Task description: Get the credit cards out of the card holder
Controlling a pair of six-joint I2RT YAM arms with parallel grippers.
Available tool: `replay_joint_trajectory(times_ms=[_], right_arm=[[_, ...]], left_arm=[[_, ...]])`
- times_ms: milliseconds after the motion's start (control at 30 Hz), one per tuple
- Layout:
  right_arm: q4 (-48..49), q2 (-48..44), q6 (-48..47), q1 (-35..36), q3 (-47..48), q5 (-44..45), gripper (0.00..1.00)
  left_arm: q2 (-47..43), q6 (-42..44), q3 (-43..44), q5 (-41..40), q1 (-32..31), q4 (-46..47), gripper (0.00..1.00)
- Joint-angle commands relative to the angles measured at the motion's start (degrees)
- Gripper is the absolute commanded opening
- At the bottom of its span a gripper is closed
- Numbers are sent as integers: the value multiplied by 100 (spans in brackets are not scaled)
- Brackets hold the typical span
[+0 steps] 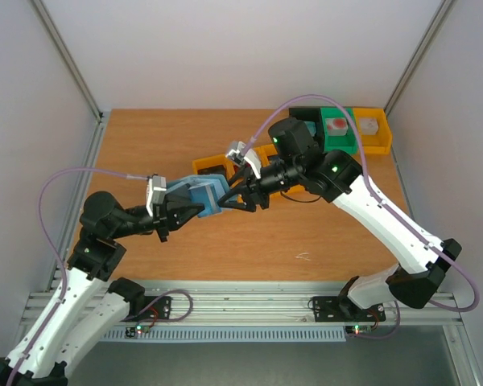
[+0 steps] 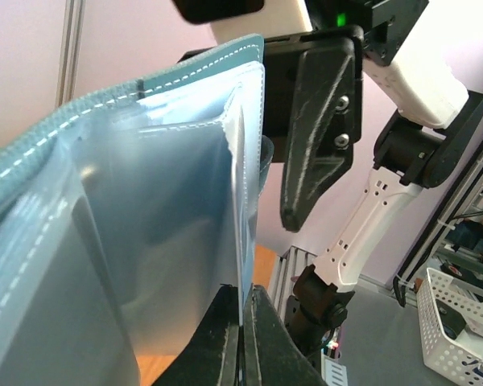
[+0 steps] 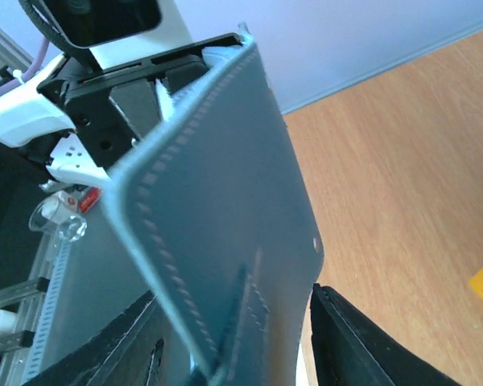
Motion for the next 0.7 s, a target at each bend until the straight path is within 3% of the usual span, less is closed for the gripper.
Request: replay_joint_trajectory(times_ms=[0, 133, 267, 300, 400, 467, 667], right_arm=[[365, -74, 311, -58, -181, -372, 48], [501, 50, 454, -58, -195, -584, 38], [557, 99, 418, -58, -96, -624, 5], [572, 83, 402, -58, -100, -626, 2], [543, -19, 334, -117, -141, -613, 1], [459, -47, 296, -201, -125, -714, 1], [98, -2, 125, -243, 127, -813, 1]], left_arm=[[-89, -133, -55, -101, 22, 435, 0], [29, -175, -48, 60, 22, 613, 0], [84, -184, -12, 93, 22, 607, 0], [73, -185, -4, 95, 22, 581, 0], [11, -136, 37, 72, 22, 394, 2], [-70, -87, 64, -68, 34, 189, 13], [-193, 27, 89, -11, 91, -58, 13]])
